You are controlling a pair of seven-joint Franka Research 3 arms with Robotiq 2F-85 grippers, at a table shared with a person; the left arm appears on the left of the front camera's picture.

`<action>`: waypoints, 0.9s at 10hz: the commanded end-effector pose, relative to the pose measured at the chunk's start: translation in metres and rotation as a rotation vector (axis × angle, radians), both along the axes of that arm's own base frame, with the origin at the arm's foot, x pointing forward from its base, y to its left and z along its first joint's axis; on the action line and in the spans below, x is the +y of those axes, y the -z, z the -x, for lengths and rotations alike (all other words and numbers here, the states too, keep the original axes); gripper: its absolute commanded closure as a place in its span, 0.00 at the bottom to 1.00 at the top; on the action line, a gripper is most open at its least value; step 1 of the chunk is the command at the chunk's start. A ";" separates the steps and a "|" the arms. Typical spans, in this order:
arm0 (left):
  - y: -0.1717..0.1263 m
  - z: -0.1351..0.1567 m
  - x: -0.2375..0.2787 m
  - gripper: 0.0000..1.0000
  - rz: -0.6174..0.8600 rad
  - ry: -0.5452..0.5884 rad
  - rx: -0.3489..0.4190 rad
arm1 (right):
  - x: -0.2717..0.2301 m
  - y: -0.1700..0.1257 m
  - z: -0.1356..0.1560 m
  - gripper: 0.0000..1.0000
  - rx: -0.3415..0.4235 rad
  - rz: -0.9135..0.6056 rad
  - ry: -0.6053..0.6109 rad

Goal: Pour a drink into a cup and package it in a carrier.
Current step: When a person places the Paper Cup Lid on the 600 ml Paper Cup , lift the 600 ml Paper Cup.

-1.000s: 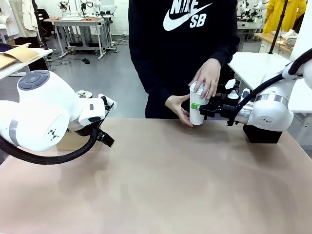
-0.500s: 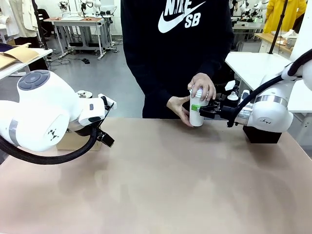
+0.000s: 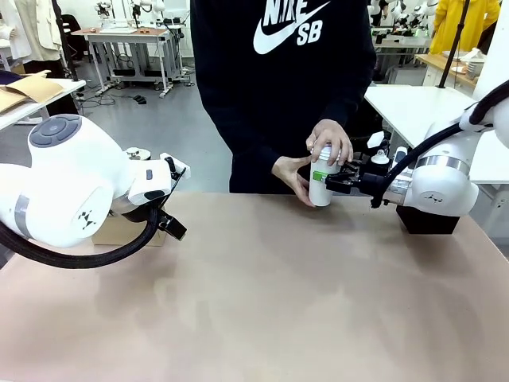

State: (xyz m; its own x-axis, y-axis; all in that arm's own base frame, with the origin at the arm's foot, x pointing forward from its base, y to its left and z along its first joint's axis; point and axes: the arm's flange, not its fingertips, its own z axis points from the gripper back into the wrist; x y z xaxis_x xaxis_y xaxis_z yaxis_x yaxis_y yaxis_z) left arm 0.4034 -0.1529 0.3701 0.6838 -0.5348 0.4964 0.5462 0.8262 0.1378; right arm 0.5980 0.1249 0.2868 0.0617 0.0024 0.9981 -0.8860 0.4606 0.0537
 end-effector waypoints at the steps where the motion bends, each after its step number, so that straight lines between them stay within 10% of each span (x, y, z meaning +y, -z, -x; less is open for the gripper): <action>1: 0.000 0.000 0.001 0.00 0.003 -0.001 0.000 | 0.004 -0.009 -0.002 0.19 -0.022 -0.015 0.009; 9: 0.000 0.000 0.001 0.00 0.003 -0.001 0.000 | 0.004 -0.009 -0.002 0.19 -0.022 -0.015 0.009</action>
